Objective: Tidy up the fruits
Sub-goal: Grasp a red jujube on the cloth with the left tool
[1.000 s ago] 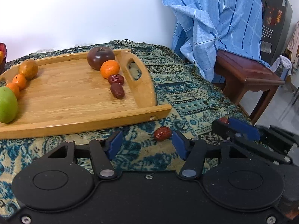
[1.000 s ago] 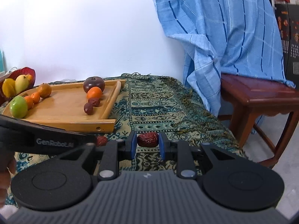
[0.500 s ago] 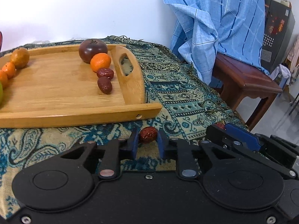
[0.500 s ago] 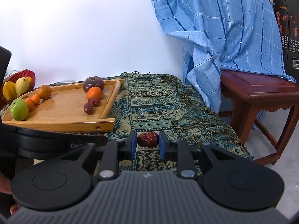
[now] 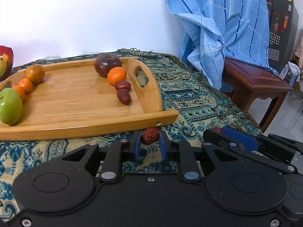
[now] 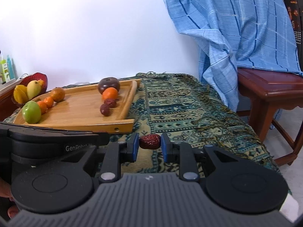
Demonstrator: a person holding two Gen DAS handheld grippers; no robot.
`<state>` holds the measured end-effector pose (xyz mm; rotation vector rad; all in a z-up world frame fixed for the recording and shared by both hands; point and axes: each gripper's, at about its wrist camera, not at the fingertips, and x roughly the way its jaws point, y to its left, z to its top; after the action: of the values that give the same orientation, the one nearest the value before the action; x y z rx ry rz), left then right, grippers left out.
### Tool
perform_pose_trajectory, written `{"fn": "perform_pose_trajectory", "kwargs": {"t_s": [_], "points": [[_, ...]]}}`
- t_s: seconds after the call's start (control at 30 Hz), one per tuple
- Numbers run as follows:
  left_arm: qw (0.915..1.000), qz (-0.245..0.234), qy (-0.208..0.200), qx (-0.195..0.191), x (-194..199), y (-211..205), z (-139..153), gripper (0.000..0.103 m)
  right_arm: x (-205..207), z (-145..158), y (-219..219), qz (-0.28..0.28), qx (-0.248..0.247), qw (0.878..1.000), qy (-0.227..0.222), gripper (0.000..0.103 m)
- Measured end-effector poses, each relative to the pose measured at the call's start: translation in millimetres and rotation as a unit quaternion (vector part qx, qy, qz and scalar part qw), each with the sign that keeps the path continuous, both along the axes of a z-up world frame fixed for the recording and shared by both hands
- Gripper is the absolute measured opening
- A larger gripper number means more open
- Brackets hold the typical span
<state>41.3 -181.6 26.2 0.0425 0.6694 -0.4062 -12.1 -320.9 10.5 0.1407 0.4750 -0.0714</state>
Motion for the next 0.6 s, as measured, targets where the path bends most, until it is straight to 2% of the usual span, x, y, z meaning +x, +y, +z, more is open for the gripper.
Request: {"fn": "perform_pose_trajectory", "kwargs": {"t_s": [0.23, 0.6], "points": [[0.9999, 0.013, -0.005, 0.007, -4.6, 19.6, 4.1, 0.02, -5.2, -0.6, 10.6, 0.021, -0.006, 1.0, 0.002, 0.029], [0.9986, 0.049, -0.018, 0.01, -5.1, 69.5, 15.4, 0.02, -1.8, 14.3, 43.3, 0.047, -0.035, 0.998, -0.008, 0.029]]}}
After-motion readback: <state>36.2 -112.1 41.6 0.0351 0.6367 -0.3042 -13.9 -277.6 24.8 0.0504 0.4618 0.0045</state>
